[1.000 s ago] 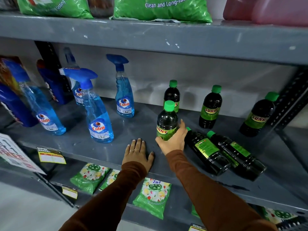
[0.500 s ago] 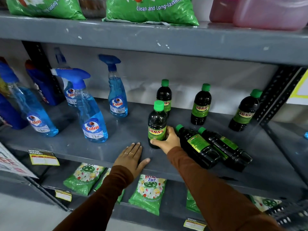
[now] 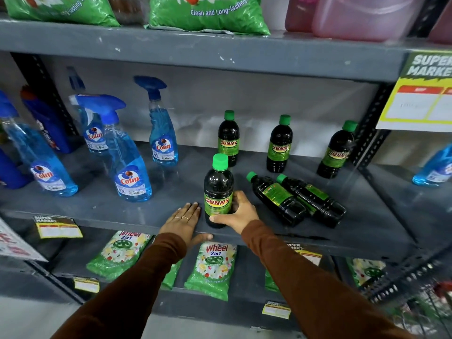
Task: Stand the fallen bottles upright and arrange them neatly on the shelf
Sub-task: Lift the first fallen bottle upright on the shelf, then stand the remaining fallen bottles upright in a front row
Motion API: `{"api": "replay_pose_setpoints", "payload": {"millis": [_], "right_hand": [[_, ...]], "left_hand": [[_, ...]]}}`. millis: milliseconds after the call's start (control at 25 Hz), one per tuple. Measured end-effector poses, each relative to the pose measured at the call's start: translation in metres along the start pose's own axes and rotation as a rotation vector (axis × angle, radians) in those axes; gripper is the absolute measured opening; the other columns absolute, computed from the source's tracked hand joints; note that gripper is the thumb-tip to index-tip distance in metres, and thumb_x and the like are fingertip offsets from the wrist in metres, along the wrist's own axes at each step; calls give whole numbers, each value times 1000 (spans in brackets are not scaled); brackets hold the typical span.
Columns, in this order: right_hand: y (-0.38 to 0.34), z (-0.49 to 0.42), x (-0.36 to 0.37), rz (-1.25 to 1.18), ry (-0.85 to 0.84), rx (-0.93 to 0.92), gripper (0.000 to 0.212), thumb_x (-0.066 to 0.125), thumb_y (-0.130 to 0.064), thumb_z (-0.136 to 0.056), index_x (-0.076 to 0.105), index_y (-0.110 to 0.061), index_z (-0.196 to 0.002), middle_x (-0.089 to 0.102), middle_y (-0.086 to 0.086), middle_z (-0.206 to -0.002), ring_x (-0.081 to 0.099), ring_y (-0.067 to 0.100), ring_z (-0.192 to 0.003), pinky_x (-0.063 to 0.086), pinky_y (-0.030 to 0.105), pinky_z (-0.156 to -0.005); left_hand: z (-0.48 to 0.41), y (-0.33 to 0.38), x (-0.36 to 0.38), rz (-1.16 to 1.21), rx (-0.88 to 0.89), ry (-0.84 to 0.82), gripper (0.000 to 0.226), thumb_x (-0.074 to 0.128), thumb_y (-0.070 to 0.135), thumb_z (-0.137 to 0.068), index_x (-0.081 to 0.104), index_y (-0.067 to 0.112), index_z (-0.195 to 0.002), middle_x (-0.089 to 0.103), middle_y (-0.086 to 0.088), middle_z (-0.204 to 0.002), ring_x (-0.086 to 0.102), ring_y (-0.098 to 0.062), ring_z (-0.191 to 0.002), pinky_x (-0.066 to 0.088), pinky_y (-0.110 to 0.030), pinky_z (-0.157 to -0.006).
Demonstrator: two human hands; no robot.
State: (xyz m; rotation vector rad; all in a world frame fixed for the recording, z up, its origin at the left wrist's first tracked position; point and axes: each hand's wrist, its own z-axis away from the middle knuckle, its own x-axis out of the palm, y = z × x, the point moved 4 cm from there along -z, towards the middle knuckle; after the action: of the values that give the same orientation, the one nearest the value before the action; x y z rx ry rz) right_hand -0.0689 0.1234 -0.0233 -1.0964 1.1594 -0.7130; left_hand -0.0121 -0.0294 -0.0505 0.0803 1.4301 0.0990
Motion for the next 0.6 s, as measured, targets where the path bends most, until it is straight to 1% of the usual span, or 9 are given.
{"api": "replay_pose_setpoints", "payload": {"millis": [200,280,320,360,400,440,480,520,600], "right_hand": [[1,8,4,19,-32,22,72,85,-22,-48,48,-21,-109,63,3,-112,60,17,-104,49,35,-94],[4,9,3,46,-91,1,85,81,-20,-50,39,-21,-124,52,7,-131,48,22,-122,41,39,-104],[4,9,-3,127,-97,-12,92,77,-18,-55,31,-19,-133,40,8,-141,36,24,-132,32,40,-111],[3,7,-15,294,-29,-46,94,74,-17,-59,24,-16,-139,29,10,-149,23,27,-139,21,42,-116],[2,3,-30,529,118,-105,92,72,-18,-62,24,-12,-140,26,13,-150,16,30,-141,11,44,-118],[1,1,-48,765,300,-158,88,72,-20,-63,28,-7,-138,30,18,-148,16,34,-141,3,47,-118],[-1,1,-64,953,437,-138,84,71,-22,-63,33,-3,-135,35,22,-144,19,39,-139,-2,50,-116],[2,-1,-74,1066,481,-53,80,69,-24,-66,34,-1,-134,39,24,-140,24,42,-136,1,53,-115],[9,-4,-83,1084,415,94,70,62,-24,-74,33,0,-133,45,25,-133,35,43,-125,22,52,-110]], "left_hand": [[-1,1,0,8,-2,15,148,-24,90,-23,3,11,-145,3,-6,-158,2,-19,-146,2,-32,-119],[-1,1,0,2,5,22,148,-25,90,-24,4,11,-145,4,-7,-158,3,-19,-146,2,-33,-119],[0,1,0,-4,7,24,147,-25,90,-24,4,11,-145,4,-7,-158,3,-19,-146,2,-32,-119],[0,1,0,-8,8,26,147,-25,90,-25,4,11,-145,4,-7,-158,3,-19,-146,2,-32,-119],[0,0,0,-10,8,30,146,-25,90,-25,4,11,-145,3,-6,-158,3,-19,-146,2,-32,-119],[0,0,0,-12,8,35,145,-25,90,-26,3,12,-145,3,-6,-158,2,-18,-146,2,-32,-119],[0,-1,1,-15,7,40,144,-25,89,-27,3,12,-145,3,-5,-158,2,-17,-146,1,-31,-119],[0,0,1,-16,6,41,143,-25,89,-27,3,13,-145,2,-4,-158,1,-17,-146,1,-31,-119],[0,0,2,-14,4,33,143,-24,90,-27,2,12,-145,2,-4,-158,1,-17,-146,1,-31,-119]]}}
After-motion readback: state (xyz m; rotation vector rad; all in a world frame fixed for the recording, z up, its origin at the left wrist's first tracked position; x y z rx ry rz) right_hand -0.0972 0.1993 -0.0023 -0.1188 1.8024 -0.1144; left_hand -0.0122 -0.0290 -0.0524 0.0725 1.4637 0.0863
